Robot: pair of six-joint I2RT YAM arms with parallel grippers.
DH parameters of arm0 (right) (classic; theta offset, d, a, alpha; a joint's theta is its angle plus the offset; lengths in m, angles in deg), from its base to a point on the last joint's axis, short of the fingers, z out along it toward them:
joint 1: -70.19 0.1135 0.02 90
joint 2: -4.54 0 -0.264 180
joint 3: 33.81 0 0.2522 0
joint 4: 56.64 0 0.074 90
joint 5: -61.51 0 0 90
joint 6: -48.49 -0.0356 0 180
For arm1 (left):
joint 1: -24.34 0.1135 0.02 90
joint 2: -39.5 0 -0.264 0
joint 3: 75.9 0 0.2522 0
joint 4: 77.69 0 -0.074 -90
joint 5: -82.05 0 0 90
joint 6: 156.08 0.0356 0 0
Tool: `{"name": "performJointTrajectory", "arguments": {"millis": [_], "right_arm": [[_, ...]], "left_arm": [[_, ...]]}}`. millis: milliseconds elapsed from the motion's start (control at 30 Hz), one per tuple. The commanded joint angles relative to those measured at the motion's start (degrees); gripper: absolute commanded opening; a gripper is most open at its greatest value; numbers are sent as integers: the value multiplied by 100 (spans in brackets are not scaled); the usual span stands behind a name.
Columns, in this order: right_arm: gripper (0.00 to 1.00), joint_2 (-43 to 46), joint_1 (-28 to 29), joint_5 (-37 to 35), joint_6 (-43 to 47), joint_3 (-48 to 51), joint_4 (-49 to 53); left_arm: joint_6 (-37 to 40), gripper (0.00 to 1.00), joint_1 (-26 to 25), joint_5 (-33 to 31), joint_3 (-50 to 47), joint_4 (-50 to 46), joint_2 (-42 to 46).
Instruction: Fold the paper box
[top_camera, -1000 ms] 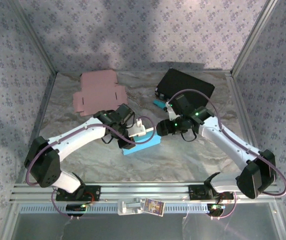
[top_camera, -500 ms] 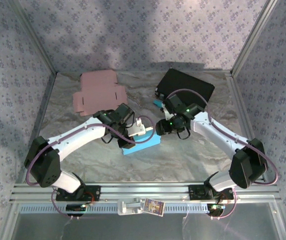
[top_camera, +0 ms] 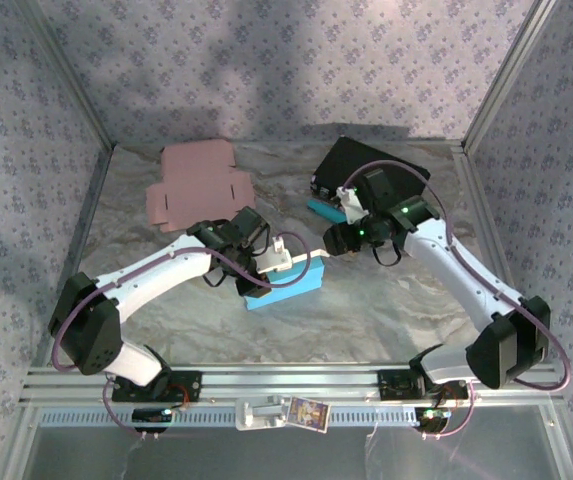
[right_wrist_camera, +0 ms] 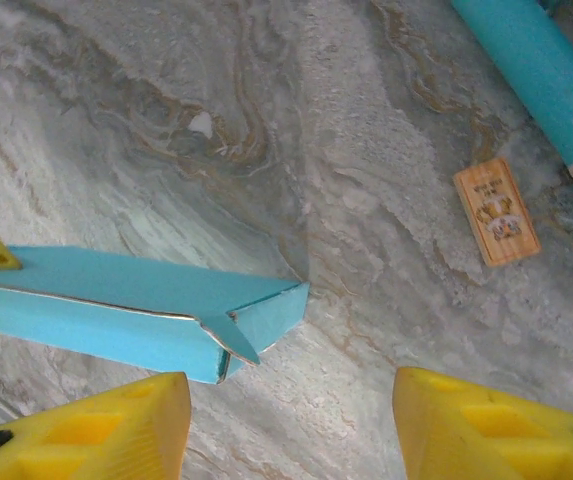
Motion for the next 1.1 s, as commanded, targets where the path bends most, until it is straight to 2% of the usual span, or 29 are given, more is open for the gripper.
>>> {"name": "performJointTrajectory", "arguments": {"millis": [0, 167, 433, 567, 900, 1067], "right_arm": [[55, -244, 59, 306, 847, -262, 491], [45, -576, 123, 282, 1152, -466, 663], [38, -1001, 216, 248, 1296, -821, 759], [32, -1097, 299, 271, 1356, -855, 793], [23, -996, 351, 237, 1334, -725, 815], [23, -997, 350, 177, 1322, -671, 815]], "left_arm": [[118, 27, -6, 94, 121, -117, 22], [113, 27, -2, 93, 109, -126, 32], [117, 27, -7, 98, 131, -130, 26], [118, 27, -2, 88, 131, -128, 13], [100, 27, -7, 94, 93, -138, 64], [95, 27, -7, 85, 91, -157, 60]]}}
